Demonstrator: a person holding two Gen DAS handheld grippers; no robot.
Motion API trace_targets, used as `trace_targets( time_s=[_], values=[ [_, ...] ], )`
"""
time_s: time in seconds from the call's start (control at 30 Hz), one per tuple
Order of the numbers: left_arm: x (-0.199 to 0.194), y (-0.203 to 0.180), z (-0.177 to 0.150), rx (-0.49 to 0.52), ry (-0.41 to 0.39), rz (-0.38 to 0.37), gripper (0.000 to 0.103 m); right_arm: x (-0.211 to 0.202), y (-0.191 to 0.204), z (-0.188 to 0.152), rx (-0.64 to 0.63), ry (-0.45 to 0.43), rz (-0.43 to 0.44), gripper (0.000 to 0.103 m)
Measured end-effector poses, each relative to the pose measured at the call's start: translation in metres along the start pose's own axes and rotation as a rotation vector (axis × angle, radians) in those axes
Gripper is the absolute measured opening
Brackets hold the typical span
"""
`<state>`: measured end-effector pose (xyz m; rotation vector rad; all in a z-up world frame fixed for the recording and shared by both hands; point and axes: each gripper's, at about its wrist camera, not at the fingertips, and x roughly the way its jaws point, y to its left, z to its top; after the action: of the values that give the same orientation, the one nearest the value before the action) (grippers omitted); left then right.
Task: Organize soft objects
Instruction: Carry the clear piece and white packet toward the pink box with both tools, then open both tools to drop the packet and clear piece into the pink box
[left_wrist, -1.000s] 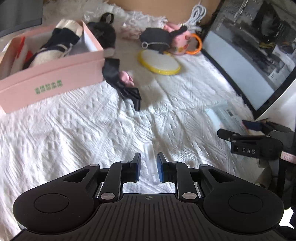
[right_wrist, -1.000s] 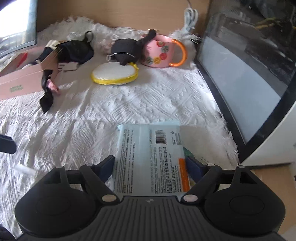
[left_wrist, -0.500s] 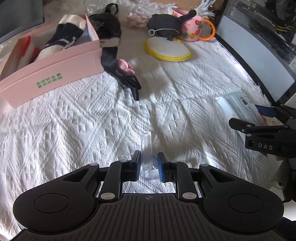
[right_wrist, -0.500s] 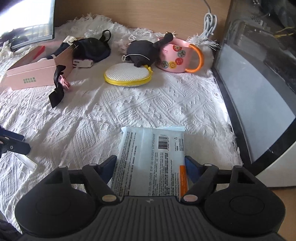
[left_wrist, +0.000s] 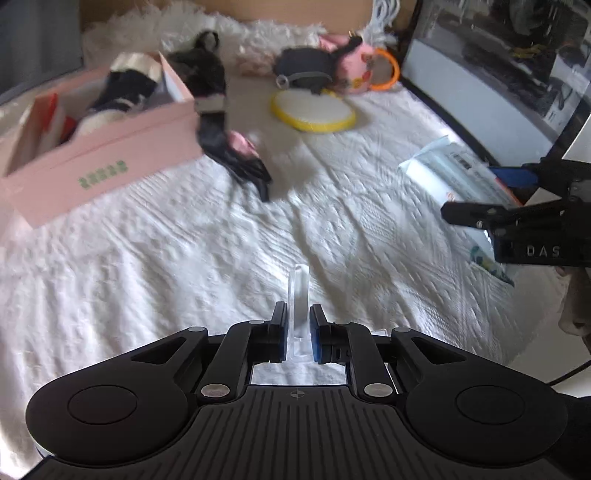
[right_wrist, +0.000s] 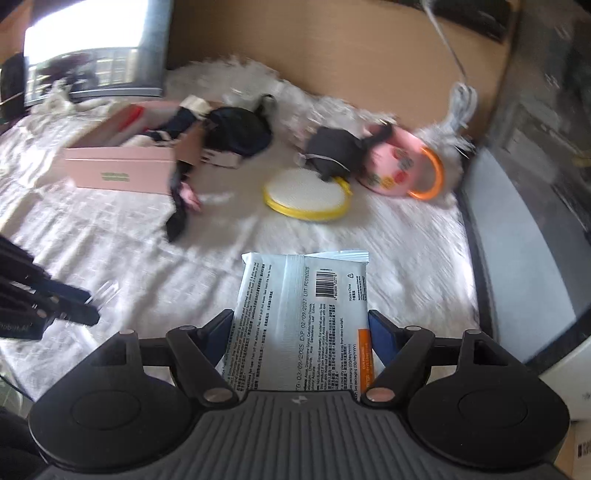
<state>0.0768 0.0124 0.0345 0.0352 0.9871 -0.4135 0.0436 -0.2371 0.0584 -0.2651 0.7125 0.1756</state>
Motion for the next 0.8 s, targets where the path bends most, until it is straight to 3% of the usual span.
trace_targets(
  time_s=[0.13, 0.27, 0.43, 0.57, 0.6, 0.67, 0.8],
  values=[
    [-0.026, 0.032, 0.008, -0.037, -0.07, 0.017, 0.015, -0.005, 0.022, 0.02, -0.013, -0.031, 0.059, 0.077],
    [-0.05, 0.076, 0.029, -0.068, -0.161, 0.08, 0.015, -0.004, 0.049, 0.055, -0.022, -0.095, 0.112, 0.077],
    [-0.074, 0.129, 0.08, -0.077, -0.32, 0.128, 0.015, 0.007, 0.084, 0.125, -0.041, -0.234, 0.18, 0.077],
    [-0.089, 0.172, 0.138, -0.115, -0.456, 0.088, 0.015, 0.032, 0.112, 0.192, -0.057, -0.363, 0.178, 0.079],
    [-0.088, 0.183, 0.152, -0.142, -0.457, 0.059, 0.016, 0.041, 0.12, 0.205, -0.075, -0.375, 0.169, 0.085],
    [-0.074, 0.205, 0.175, -0.215, -0.397, 0.021, 0.017, 0.056, 0.133, 0.218, -0.112, -0.359, 0.128, 0.087],
    [-0.039, 0.22, 0.17, -0.228, -0.386, 0.056, 0.018, 0.066, 0.136, 0.2, -0.086, -0.283, 0.155, 0.087]
  ],
)
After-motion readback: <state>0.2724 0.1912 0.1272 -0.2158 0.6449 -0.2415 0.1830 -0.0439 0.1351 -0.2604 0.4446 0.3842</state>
